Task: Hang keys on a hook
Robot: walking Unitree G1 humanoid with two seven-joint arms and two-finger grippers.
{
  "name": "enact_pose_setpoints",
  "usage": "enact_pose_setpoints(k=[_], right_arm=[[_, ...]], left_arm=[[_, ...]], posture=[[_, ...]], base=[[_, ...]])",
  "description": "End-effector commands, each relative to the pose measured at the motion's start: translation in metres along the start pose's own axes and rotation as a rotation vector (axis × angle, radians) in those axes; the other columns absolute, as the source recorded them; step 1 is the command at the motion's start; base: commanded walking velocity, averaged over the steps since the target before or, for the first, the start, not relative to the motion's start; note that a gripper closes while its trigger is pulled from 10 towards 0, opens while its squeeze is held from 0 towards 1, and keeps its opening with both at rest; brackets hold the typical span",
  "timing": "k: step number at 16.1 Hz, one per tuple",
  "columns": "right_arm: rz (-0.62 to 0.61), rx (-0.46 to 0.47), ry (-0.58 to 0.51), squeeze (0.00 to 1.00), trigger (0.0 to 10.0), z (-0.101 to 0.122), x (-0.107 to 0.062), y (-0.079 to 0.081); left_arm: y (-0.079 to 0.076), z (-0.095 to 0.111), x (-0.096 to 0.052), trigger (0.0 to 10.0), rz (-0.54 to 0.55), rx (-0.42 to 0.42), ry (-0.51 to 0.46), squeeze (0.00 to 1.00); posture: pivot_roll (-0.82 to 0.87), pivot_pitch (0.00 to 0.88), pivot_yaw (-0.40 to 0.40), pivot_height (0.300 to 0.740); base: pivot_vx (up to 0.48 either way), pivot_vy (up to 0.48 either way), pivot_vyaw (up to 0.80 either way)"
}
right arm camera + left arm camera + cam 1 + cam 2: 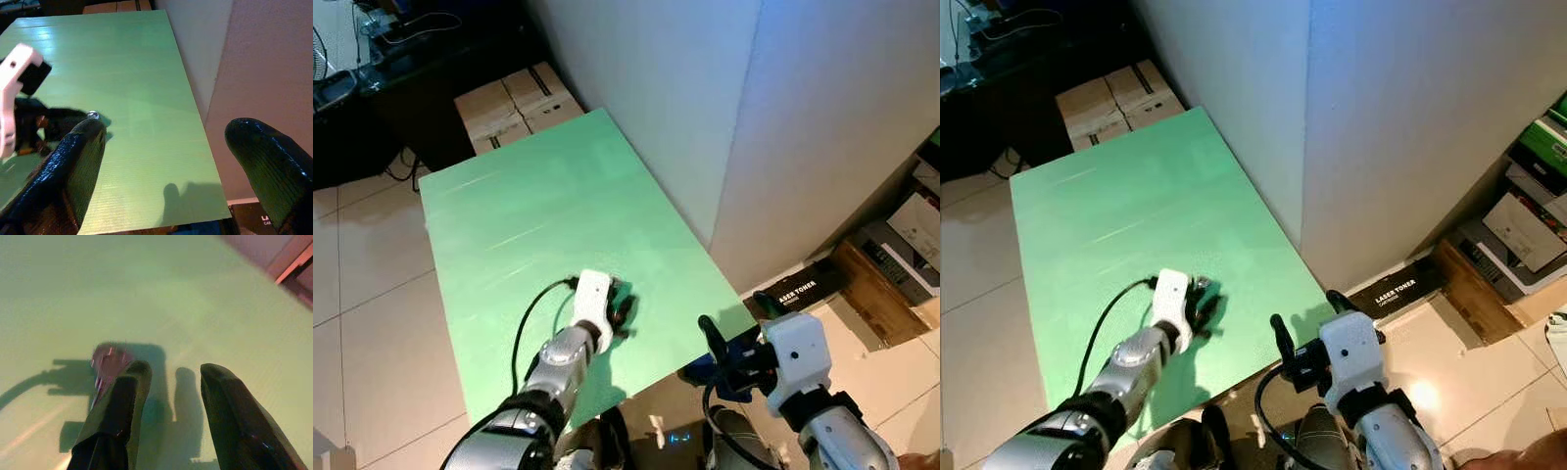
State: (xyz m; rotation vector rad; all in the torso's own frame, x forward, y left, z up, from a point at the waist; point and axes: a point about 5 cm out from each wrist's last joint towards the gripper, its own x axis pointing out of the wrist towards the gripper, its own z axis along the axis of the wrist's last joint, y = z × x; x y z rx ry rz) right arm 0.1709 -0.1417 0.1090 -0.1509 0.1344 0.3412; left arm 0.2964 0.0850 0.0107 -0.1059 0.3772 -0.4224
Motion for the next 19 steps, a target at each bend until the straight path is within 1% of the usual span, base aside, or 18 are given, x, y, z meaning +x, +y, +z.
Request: enact_pose_setpoints(k=[1,3,5,8,9,11,13,14,16,17,19], right_arm=[[0.012,0.005,-0.003,0.0,10.0,0.0,-0.001,0.004],[0.002,0.004,-0.003,0.0,10.0,-0.001,-0.004,0.003],[0.004,0.003,-0.005,0.0,10.0,-0.001,-0.004,0.003],[0.006,0.001,-0.007,0.0,10.0,0.0,-0.004,0.004],[0.006,0.0,-0.009,0.0,10.0,0.0,-0.005,0.005],[0.005,-0.001,-0.012,0.0,10.0,0.001,-0.006,0.005],[-0.003,0.002,0.001,0.0,10.0,-0.004,-0.006,0.005],[-0.002,0.005,0.006,0.0,10.0,-0.005,-0.006,0.005],[0.001,0.007,0.006,0.0,10.0,-0.005,-0.005,0.007],[0.003,0.008,0.006,0.0,10.0,-0.005,-0.005,0.008],[0.001,0.01,0.008,0.0,10.0,-0.006,-0.006,0.009]], left_arm=[[0.005,-0.005,-0.004,10.0,0.024,-0.026,0.004,0.0],[0.001,-0.002,-0.001,10.0,0.021,-0.019,-0.002,0.0],[-0.002,-0.007,-0.001,10.0,0.021,0.0,0.029,0.0],[-0.004,-0.007,0.0,10.0,0.02,0.03,0.045,0.0],[-0.004,-0.006,0.001,10.0,0.019,0.033,0.044,0.0],[-0.007,-0.001,0.002,10.0,-0.009,0.07,0.005,0.0],[-0.001,-0.004,-0.001,10.0,0.002,0.104,0.027,0.0],[0.008,0.001,0.001,10.0,0.045,0.12,0.05,0.0],[0.014,0.007,0.003,10.0,0.067,0.127,0.067,0.0],[0.02,0.014,0.005,10.0,0.093,0.14,0.068,0.0],[0.021,0.02,0.008,10.0,0.103,0.161,0.08,0.0]], posture=[[-0.37,0.203,0.169,0.74],[-0.37,0.199,0.17,0.74],[-0.37,0.199,0.169,0.74],[-0.37,0.201,0.17,0.74],[-0.37,0.202,0.171,0.74],[-0.38,0.204,0.175,0.74],[-0.37,0.199,0.184,0.74],[-0.37,0.197,0.185,0.74],[-0.37,0.193,0.187,0.74],[-0.37,0.192,0.189,0.74],[-0.38,0.191,0.197,0.74]], base=[[0.0,0.0,0.0],[0.0,0.0,0.0],[0.0,0.0,0.0],[0.0,0.0,0.0],[0.0,0.0,0.0],[0.0,0.0,0.0],[0.0,0.0,0.0],[0.0,0.0,0.0],[0.0,0.0,0.0],[0.0,0.0,0.0],[0.0,0.0,0.0]])
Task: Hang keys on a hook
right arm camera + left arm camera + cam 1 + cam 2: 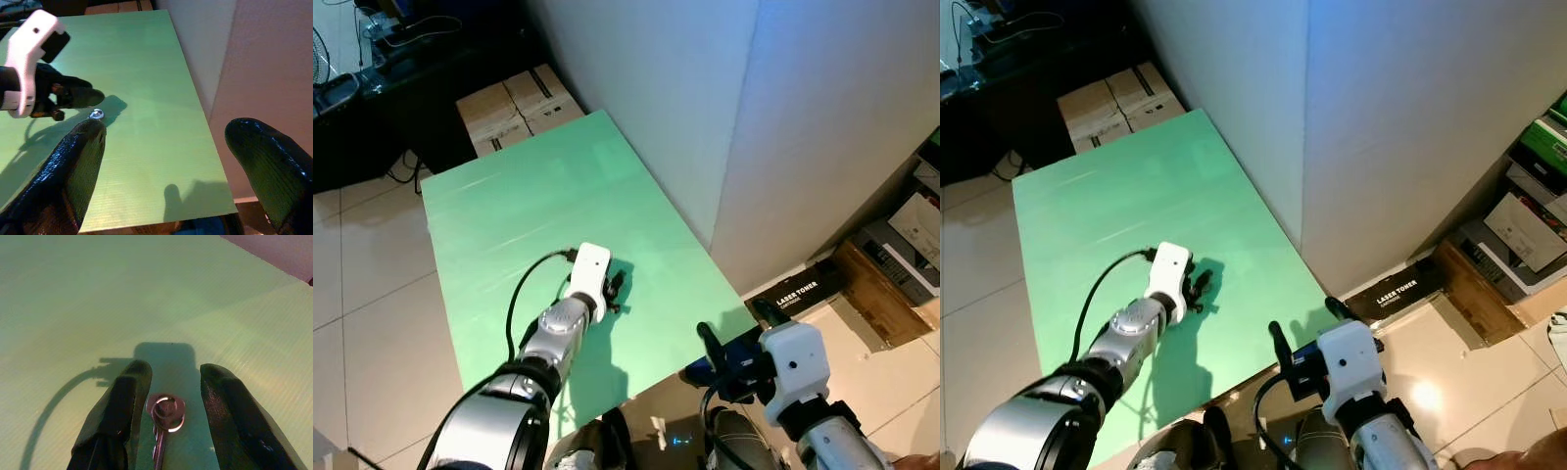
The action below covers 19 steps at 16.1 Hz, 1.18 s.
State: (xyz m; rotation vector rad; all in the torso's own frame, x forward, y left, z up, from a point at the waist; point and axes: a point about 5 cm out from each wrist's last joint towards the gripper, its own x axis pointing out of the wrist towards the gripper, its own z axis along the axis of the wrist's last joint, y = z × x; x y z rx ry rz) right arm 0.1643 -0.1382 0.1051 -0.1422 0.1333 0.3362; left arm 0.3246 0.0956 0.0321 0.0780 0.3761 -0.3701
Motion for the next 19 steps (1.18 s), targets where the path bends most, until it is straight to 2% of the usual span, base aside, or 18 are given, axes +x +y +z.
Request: enact_pose_setpoints(k=[1,7,11,16,19], right_arm=[[0.003,0.002,0.01,0.0,10.0,-0.003,-0.002,0.004],[-0.015,0.008,0.014,0.0,10.0,-0.003,-0.007,0.006],[-0.004,0.008,0.011,0.0,10.0,-0.001,-0.009,0.009],[-0.018,0.013,0.027,0.0,10.0,0.0,-0.022,0.011],[-0.032,0.015,0.039,0.0,10.0,0.0,-0.03,0.013]], left_arm=[[0.001,-0.012,-0.003,10.0,0.009,0.012,0.063,0.0],[0.002,-0.028,-0.008,10.0,0.023,0.064,0.142,0.0],[0.001,-0.027,-0.007,10.0,0.029,0.077,0.147,0.0],[-0.008,-0.029,-0.006,10.0,0.014,0.09,0.164,0.0],[-0.007,-0.03,-0.006,10.0,0.02,0.098,0.173,0.0]], posture=[[-0.38,0.191,0.201,0.74],[-0.39,0.207,0.206,0.74],[-0.39,0.227,0.201,0.74],[-0.42,0.264,0.217,0.74],[-0.44,0.282,0.222,0.74]], base=[[0.0,0.0,0.0],[0.0,0.0,0.0],[0.0,0.0,0.0],[0.0,0.0,0.0],[0.0,0.0,0.0]])
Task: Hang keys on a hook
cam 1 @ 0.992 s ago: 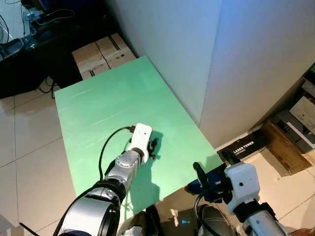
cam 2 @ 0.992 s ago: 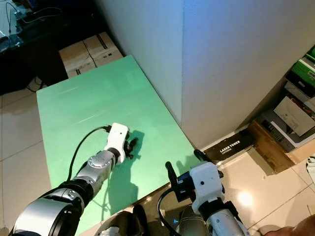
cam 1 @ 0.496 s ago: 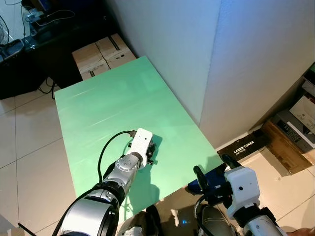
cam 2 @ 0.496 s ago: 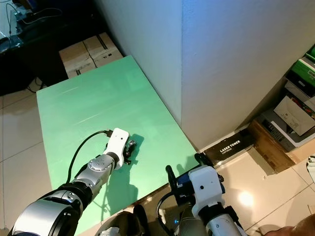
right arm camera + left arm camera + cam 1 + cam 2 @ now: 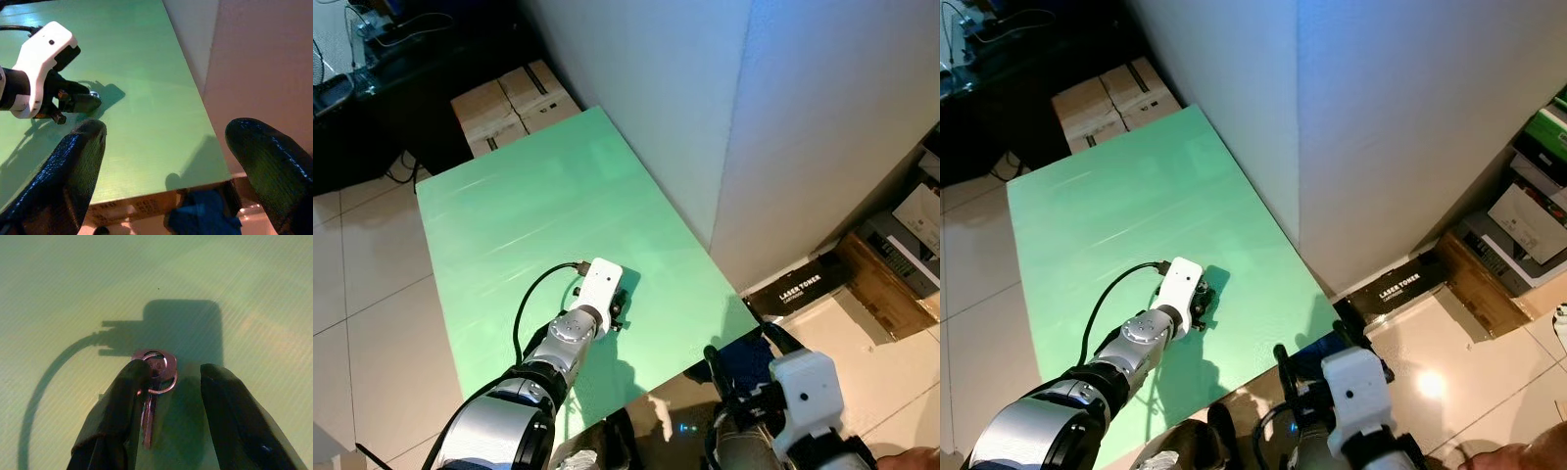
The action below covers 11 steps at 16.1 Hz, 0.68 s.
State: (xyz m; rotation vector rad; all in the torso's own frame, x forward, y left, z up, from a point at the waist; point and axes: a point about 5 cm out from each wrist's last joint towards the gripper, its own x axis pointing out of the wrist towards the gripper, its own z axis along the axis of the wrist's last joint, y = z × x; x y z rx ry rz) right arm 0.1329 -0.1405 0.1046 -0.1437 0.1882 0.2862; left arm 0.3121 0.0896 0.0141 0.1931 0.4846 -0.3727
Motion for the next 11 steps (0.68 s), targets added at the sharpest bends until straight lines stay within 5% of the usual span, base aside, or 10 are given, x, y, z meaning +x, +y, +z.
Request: enact_pose_setpoints(k=[1,8,9,10,11], right_arm=[[0.011,0.006,-0.012,0.0,10.0,0.004,-0.004,0.006],[0.011,0.007,0.009,0.0,10.0,-0.001,-0.009,0.006],[0.012,0.007,0.012,0.0,10.0,-0.002,-0.009,0.006],[0.012,0.007,0.013,0.0,10.0,-0.002,-0.009,0.006],[0.012,0.007,0.017,0.0,10.0,-0.003,-0.01,0.005]], left_arm=[[0.006,-0.011,-0.003,10.0,0.026,0.014,0.052,0.0],[0.021,-0.006,-0.003,10.0,0.087,-0.005,0.052,0.0],[0.021,-0.007,-0.003,8.2,0.089,-0.002,0.054,0.0],[0.02,-0.009,-0.004,0.0,0.087,0.0,0.059,0.0],[0.019,-0.012,-0.005,0.0,0.084,-0.005,0.067,0.0]], posture=[[-0.45,0.29,0.221,0.74],[-0.44,0.296,0.213,0.74],[-0.45,0.299,0.213,0.74],[-0.45,0.301,0.213,0.74],[-0.45,0.302,0.213,0.74]], base=[[0.0,0.0,0.0],[0.0,0.0,0.0],[0.0,0.0,0.0],[0.0,0.0,0.0],[0.0,0.0,0.0]])
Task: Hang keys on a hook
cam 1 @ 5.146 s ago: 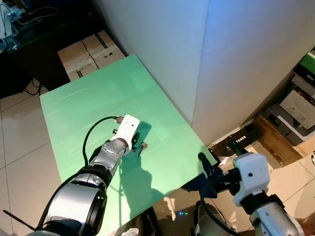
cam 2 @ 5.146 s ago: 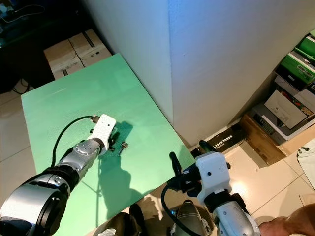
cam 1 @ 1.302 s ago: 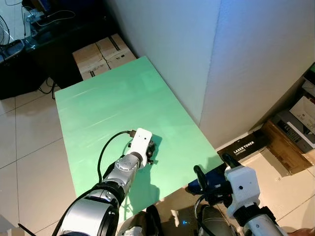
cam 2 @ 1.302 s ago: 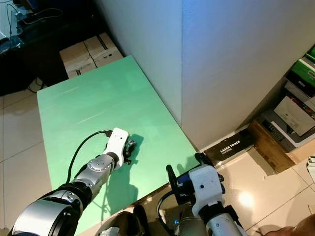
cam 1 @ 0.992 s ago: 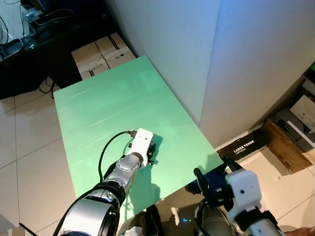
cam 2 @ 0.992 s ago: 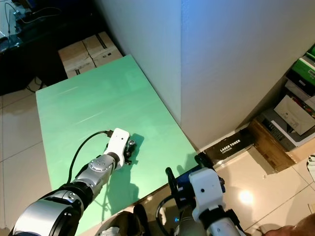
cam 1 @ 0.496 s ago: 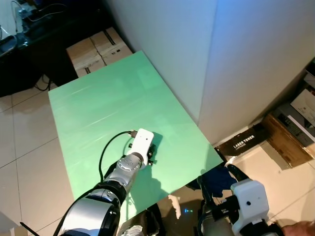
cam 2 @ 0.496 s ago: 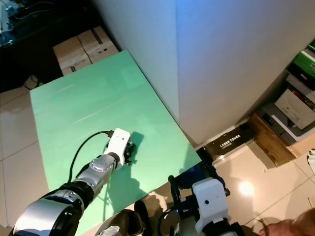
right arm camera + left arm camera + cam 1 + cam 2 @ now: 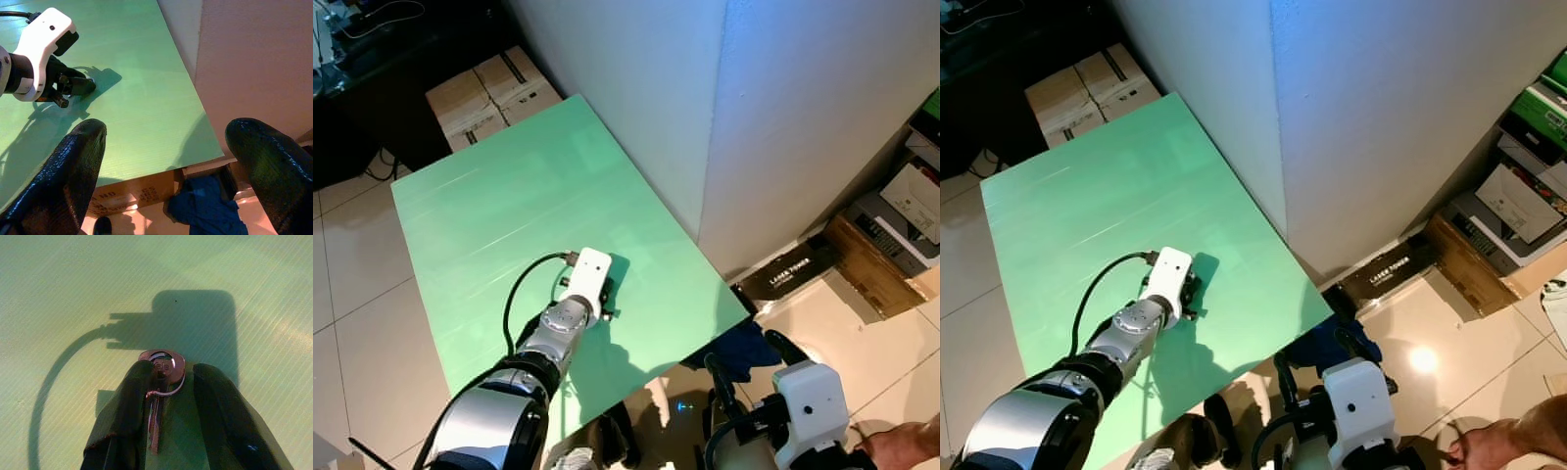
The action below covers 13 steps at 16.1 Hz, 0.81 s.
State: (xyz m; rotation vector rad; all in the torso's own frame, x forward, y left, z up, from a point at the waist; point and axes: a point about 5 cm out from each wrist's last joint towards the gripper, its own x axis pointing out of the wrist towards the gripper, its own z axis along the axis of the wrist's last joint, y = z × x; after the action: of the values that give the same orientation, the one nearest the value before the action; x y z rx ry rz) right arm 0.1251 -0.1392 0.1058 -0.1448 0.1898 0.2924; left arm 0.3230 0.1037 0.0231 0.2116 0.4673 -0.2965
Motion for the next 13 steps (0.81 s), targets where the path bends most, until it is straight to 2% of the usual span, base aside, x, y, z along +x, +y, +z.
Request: enact_pose_setpoints(k=[1,11,13], right_arm=[[0.005,0.009,0.017,0.0,10.0,-0.0036,-0.0024,0.0016],[0.007,0.009,0.017,0.0,10.0,-0.0012,-0.0001,0.0031],[0.007,0.006,0.013,0.0,10.0,0.0005,0.0005,0.0022]], left_arm=[[0.0019,-0.022,-0.0053,0.0,0.005,-0.006,0.078,0.0],[0.0011,-0.0249,-0.0064,0.0,-0.004,-0.018,0.076,0.0],[0.0036,-0.0196,-0.0054,0.0,-0.004,-0.064,0.047,0.0]], posture=[[-0.45,0.302,0.213,0.74],[-0.45,0.309,0.21,0.74],[-0.44,0.299,0.214,0.74]], base=[[0.0,0.0,0.0],[0.0,0.0,0.0],[0.0,0.0,0.0]])
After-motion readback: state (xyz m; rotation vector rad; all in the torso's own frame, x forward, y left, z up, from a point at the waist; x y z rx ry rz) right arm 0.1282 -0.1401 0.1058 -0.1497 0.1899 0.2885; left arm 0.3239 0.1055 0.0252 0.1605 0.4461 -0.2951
